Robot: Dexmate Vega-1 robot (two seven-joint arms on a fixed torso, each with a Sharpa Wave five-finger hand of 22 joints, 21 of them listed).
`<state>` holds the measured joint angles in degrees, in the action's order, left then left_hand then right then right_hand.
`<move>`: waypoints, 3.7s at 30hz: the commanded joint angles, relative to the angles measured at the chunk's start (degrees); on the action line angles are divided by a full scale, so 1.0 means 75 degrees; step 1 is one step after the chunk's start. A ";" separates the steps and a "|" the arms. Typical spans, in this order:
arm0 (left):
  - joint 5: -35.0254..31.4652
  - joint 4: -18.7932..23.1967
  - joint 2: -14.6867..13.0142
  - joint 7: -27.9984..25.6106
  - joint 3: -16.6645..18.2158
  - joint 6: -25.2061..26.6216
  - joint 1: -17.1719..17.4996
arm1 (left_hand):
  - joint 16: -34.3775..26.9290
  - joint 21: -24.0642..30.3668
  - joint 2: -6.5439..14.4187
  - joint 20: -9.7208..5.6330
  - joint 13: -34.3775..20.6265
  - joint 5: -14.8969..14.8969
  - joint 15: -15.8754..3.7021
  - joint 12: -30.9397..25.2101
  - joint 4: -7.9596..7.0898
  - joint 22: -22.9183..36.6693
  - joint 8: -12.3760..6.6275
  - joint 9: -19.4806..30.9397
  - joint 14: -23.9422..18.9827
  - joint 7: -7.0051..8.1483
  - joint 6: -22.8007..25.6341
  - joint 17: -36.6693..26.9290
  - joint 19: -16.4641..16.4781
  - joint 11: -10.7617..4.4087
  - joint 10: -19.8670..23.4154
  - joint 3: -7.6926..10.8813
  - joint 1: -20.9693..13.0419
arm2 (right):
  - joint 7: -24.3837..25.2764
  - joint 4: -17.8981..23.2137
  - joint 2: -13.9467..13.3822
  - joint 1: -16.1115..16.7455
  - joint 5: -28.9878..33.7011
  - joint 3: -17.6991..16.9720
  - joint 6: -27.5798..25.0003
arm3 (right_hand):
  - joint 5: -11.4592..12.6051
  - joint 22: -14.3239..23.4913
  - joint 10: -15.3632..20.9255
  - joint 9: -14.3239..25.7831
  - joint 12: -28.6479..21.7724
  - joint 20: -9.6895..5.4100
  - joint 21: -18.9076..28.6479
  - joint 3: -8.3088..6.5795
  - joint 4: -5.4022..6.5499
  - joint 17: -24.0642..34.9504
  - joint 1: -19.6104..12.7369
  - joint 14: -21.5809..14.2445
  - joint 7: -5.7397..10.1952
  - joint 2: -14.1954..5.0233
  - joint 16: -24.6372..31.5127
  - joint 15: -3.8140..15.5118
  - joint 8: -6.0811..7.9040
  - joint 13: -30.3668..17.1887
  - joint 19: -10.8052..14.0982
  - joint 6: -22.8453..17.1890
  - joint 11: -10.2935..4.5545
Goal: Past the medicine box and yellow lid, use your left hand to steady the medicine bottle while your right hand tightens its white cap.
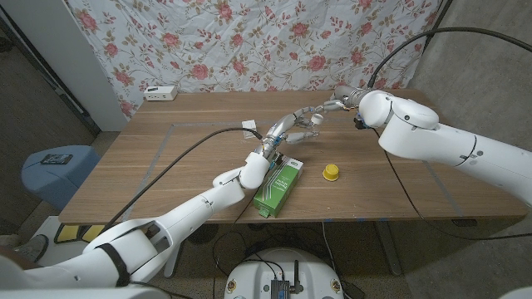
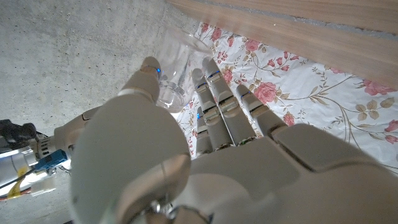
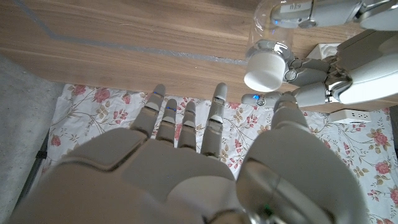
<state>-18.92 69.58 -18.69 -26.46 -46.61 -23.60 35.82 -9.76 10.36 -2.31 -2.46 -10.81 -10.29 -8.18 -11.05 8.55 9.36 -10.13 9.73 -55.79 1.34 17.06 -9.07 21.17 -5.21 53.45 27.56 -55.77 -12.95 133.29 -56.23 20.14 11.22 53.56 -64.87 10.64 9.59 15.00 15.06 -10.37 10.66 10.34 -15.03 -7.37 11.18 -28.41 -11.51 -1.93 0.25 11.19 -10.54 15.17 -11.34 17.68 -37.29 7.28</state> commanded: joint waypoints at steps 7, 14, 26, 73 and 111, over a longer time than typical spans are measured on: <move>-0.0003 -0.0127 0.0012 -0.0126 0.0045 -0.0171 -0.0009 | -0.0022 0.0036 0.0084 -0.0915 -0.0015 -0.0057 -0.0496 -0.0027 0.0019 0.0019 -0.0015 0.0044 -0.0061 -0.0013 -0.0058 -0.0019 -0.0014 -0.0588 0.0654 0.0054 -0.0065 | -0.0511 0.0092 -0.0160 -0.0127 -0.0370 -0.0174 0.0381 | 0.0094 0.0014 -0.0463 0.0008 -0.0005 0.0056 0.0021 -0.0220 -0.0280 0.0005 -0.0520 0.0273 -0.0064 0.0001 -0.0050 -0.0100 -0.0270 -0.0035 -0.0150 0.0628 0.0061; 0.0060 -0.0308 0.0077 -0.0132 0.0045 -0.0318 -0.0076 | 0.0003 0.0030 0.0052 -0.0915 -0.0019 -0.0057 -0.0489 -0.0009 0.0023 0.0020 0.0008 0.0044 -0.0001 -0.0002 -0.0188 -0.0009 -0.0031 -0.0608 0.0601 0.0046 -0.0060 | -0.0700 0.0021 -0.0178 -0.0138 -0.0494 -0.0281 0.0622 | 0.0102 0.0010 -0.0694 0.0008 -0.0006 0.0058 0.0019 -0.0366 -0.0388 0.0004 -0.0903 0.0432 0.0023 0.0037 -0.0061 -0.0122 -0.0339 -0.0035 -0.0216 0.0869 0.0048; -0.0006 -0.0522 0.0147 -0.0269 0.0021 -0.0482 -0.0176 | -0.0010 0.0029 0.0065 -0.0905 -0.0024 -0.0062 -0.0493 -0.0012 0.0015 0.0020 -0.0003 0.0043 0.0020 -0.0014 -0.0272 -0.0017 -0.0042 -0.0632 0.0587 0.0047 -0.0070 | -0.0752 -0.0100 -0.0104 -0.0070 -0.0421 -0.0391 0.0842 | 0.0106 0.0007 -0.0924 -0.0003 -0.0036 0.0052 0.0017 -0.0577 -0.0427 0.0002 -0.1456 0.0583 0.0160 0.0092 -0.0043 -0.0120 -0.0384 -0.0035 -0.0321 0.1106 0.0097; 0.0058 -0.1042 0.0307 -0.0363 -0.0070 -0.0696 -0.0413 | -0.0029 0.0030 0.0066 -0.0937 -0.0024 -0.0068 -0.0511 -0.0030 0.0010 0.0019 -0.0058 0.0040 -0.0006 0.0009 -0.0262 -0.0023 -0.0035 -0.0591 0.0627 0.0015 -0.0083 | -0.0505 -0.0849 0.0323 0.0298 -0.0352 -0.0807 0.1557 | 0.0031 0.0011 -0.0480 0.0036 -0.0235 -0.0078 0.0103 -0.0909 -0.0290 -0.0013 -0.2286 0.0308 0.0690 0.0122 0.0096 0.0063 0.0205 -0.0031 -0.0058 -0.0327 -0.0025; 0.0020 -0.0639 0.0150 -0.0335 -0.0019 -0.0577 -0.0222 | -0.0030 0.0032 0.0072 -0.0930 -0.0023 -0.0069 -0.0494 -0.0030 -0.0003 0.0019 -0.0067 0.0039 -0.0007 0.0025 -0.0257 -0.0023 -0.0036 -0.0594 0.0630 0.0000 -0.0069 | 0.0230 -0.0808 0.0548 0.0803 -0.0321 -0.1090 0.1516 | 0.0004 0.0015 0.0340 -0.0039 -0.0359 -0.0218 0.0147 -0.0859 -0.0136 0.0012 -0.2194 -0.0281 0.0769 0.0005 0.0253 0.0389 0.0758 -0.0021 0.0379 -0.1937 -0.0330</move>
<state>-18.53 63.36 -16.99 -29.30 -47.06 -28.56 33.38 -9.76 10.36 -2.14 -2.46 -10.81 -10.62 -8.18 -10.83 8.73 9.36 -10.38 9.73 -55.79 1.43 14.92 -9.04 21.16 -5.21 53.45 27.50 -56.34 -13.00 126.47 -52.93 24.69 8.82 45.98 -52.44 10.63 9.61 16.46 14.69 -12.75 9.11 11.08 -21.33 -8.78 11.07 -45.72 -12.91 3.46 0.68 12.54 -7.77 19.98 -11.32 19.71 -49.98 4.90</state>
